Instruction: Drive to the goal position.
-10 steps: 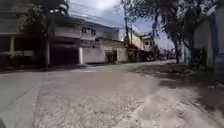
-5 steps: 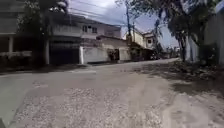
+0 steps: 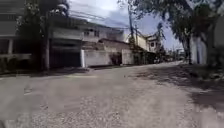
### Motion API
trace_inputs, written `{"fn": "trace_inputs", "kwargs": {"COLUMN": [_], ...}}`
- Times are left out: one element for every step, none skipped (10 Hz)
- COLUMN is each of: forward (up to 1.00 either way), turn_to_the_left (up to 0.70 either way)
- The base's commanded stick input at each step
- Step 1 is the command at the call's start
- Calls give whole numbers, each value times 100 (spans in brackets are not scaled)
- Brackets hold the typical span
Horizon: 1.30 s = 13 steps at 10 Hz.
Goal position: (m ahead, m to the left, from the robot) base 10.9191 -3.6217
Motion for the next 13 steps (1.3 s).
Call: {"fn": "trace_inputs", "kwargs": {"forward": [100, 100, 100, 100, 100, 100, 100, 100, 100, 100, 100, 100, 100], "turn_to_the_left": [0, 0, 0, 0, 0, 0, 0, -1, -3, -13, -28, -28, -10]}}
